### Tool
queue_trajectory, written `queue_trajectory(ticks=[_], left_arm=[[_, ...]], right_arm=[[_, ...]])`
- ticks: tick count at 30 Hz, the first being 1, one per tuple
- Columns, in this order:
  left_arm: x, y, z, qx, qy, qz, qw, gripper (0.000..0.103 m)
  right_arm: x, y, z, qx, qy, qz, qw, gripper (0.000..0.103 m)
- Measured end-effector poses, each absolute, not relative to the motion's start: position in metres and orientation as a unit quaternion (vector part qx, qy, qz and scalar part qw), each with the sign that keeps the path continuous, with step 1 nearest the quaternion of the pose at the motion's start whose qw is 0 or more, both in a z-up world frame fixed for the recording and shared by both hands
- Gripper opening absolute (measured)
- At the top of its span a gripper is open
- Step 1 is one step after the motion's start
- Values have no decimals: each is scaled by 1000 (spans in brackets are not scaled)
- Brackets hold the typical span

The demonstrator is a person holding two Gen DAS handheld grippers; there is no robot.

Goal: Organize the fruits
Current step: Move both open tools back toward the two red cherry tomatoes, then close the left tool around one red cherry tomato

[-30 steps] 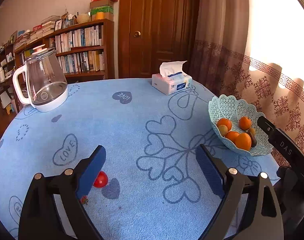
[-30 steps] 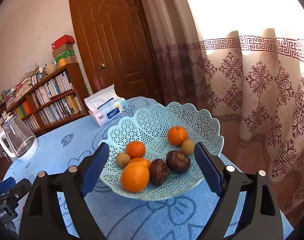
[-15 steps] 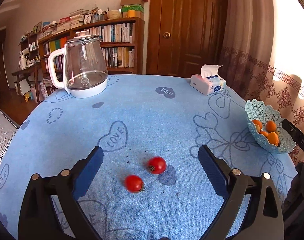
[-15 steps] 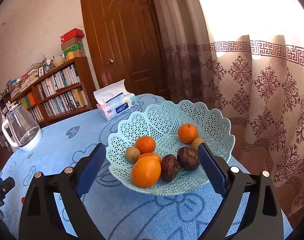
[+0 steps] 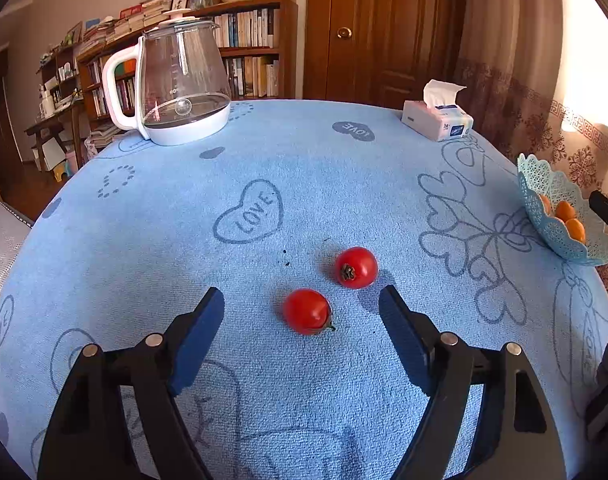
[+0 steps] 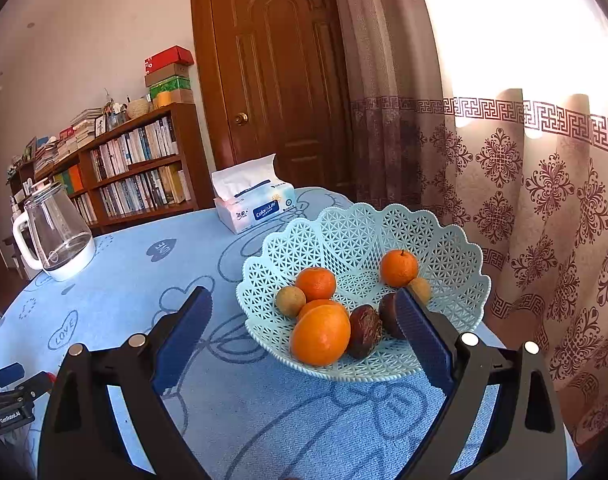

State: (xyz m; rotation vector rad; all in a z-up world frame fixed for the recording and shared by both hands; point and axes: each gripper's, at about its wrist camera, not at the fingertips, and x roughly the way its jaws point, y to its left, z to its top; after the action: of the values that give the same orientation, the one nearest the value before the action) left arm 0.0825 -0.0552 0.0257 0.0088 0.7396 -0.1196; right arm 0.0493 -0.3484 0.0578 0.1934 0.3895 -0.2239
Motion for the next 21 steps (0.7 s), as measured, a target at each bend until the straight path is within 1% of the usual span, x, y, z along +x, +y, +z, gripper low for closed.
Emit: queue_trajectory(ticks=[1,3,4,6,8,9,10,11,21], left_arm=[[84,-55,24,4,366,-61,929,74],[87,-54,21,-2,375,-64,925,63],[88,-52,19,-7,380,-67,923,60],[92,-50,15,-17,393,-73,916,48],[97,-47,11,-29,408,-80,909,39],[98,-46,10,-33,411,-80,907,35],[98,-45,10,-36,411,-79,907,34],[97,-45,10,-38,410,-81,908,28],[86,-49,20,-21,374,-70,924,28]], right_arm=[[49,-347,58,94,193,-109,970,94],[50,-346,57,92,195,-104,971,94],[50,-345,57,91,196,-102,971,94],[51,-343,56,89,198,-98,971,94],[51,-341,55,85,200,-94,972,94],[51,-339,55,83,201,-91,972,94],[51,-338,55,81,202,-89,972,94],[52,-336,54,79,203,-86,972,94],[54,-323,52,61,210,-53,974,94]])
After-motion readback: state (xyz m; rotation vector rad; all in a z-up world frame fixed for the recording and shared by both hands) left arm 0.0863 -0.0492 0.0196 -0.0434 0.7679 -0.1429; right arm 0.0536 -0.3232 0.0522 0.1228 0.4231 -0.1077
